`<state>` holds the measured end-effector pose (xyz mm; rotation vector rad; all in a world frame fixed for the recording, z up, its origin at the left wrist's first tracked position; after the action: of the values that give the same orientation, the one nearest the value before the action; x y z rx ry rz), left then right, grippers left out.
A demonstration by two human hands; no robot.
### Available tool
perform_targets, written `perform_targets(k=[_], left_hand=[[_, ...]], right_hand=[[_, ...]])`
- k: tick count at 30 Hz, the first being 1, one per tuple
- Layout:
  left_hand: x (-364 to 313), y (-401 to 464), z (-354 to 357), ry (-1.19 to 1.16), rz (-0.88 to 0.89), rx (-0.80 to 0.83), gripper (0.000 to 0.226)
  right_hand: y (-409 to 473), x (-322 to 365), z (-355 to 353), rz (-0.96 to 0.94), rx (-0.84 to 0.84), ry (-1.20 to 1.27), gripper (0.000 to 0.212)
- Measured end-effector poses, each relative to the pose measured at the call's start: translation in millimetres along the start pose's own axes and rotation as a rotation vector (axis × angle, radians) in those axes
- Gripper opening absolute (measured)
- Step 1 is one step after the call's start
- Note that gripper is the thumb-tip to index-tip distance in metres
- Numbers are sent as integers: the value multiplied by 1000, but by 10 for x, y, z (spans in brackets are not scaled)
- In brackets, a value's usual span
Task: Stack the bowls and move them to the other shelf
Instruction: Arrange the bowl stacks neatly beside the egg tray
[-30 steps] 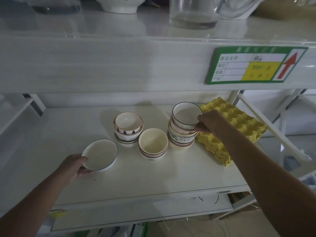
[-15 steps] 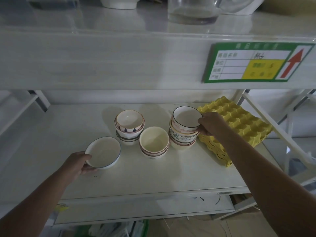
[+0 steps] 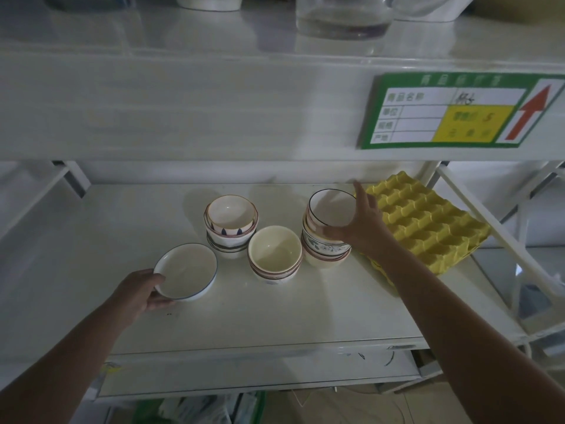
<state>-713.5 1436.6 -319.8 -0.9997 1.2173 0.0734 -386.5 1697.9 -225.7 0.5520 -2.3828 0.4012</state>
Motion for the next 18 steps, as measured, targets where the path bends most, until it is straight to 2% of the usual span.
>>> perform_targets(k=[3,7,18], left_hand=[[-4,-18,14,-13,-2,-1,22],[3,-22,16,-23,-2,-2,22],[15,-16,-20,-9,13,5,23]], right_hand=[[24,7,68,22,46,0,135],[35,11,86,18,0,14,130],[47,45,25,-28,7,-28,117]])
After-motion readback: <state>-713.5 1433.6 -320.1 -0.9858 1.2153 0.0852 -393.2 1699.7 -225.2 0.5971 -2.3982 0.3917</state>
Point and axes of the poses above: each hand's wrist, its own y-axis towards the middle knuckle, its own z-axis out of the palm, x = y × z, the point moved 1 cm from there along y, towards the middle knuckle, and after that the axes turned 8 degrees about x, right-handed, at the moved point
